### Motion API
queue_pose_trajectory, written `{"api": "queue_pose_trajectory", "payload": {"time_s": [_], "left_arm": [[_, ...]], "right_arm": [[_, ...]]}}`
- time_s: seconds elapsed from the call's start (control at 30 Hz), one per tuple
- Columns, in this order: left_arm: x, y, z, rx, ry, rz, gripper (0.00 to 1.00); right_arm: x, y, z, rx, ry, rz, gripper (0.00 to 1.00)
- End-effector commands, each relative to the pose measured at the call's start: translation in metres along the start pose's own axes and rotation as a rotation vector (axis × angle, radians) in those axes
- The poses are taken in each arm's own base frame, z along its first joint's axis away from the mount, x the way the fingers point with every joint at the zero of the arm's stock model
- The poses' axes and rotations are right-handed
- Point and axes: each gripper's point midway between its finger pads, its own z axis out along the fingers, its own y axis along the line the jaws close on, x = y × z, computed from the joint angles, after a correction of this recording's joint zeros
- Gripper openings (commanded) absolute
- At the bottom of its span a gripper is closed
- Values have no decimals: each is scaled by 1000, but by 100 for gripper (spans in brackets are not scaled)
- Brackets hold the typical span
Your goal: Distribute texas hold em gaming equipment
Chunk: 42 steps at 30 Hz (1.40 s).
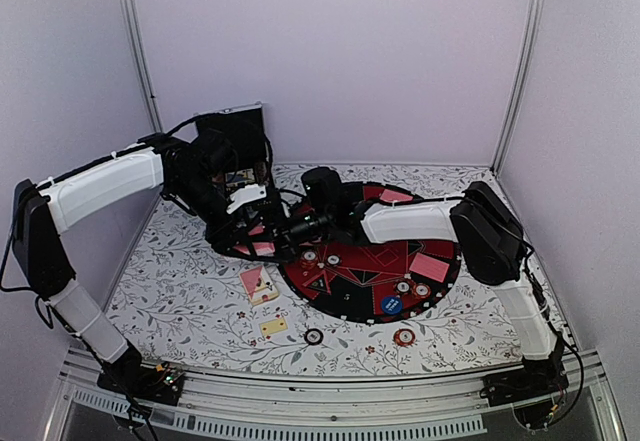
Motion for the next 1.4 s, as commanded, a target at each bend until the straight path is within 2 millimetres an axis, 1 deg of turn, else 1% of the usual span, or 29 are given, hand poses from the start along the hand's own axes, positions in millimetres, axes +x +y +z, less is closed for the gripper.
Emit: {"api": "queue_pose_trajectory", "payload": {"time_s": [0.0, 0.1, 0.2, 0.27, 0.4, 0.5, 0.6, 0.73, 0.83, 0.9, 1.03, 1.13, 1.27, 1.37], "left_arm": [[-14, -4, -3, 9, -36, 24, 1], [-13, -5, -3, 10, -35, 23, 1], [-13, -5, -4, 9, -35, 25, 1], [-13, -5, -5, 7, -38, 27, 1], [-13, -6, -6, 5, -38, 30, 1], [-12, -6, -6, 4, -36, 29, 1], [-12, -6, -6, 8, -37, 29, 1], [-13, -6, -5, 7, -37, 30, 1], [-12, -6, -5, 6, -35, 27, 1], [-11, -6, -5, 5, -32, 27, 1], [-10, -5, -4, 4, -27, 27, 1], [-8, -4, -3, 1, -23, 26, 1], [-8, -4, -1, 3, -23, 25, 1], [-8, -4, -2, 1, -25, 25, 1]], "right_arm": [[7, -3, 14, -26, 45, 7, 86], [7, -7, 14, -20, 48, 17, 85], [5, -14, 9, -7, 41, 29, 82], [2, -23, 1, 11, 24, 46, 80], [-8, -33, -21, 45, -22, 63, 76], [-11, -35, -34, 57, -43, 60, 74], [-15, -29, -45, 57, -61, 49, 71], [-19, -23, -52, 53, -72, 38, 67], [-20, -20, -56, 50, -72, 36, 60], [-21, -19, -60, 52, -78, 34, 54], [-22, -15, -70, 53, -90, 30, 38], [-23, -10, -77, 53, -97, 26, 29], [-22, -2, -84, 48, -104, 20, 23], [-22, 3, -90, 44, -109, 16, 16]]}}
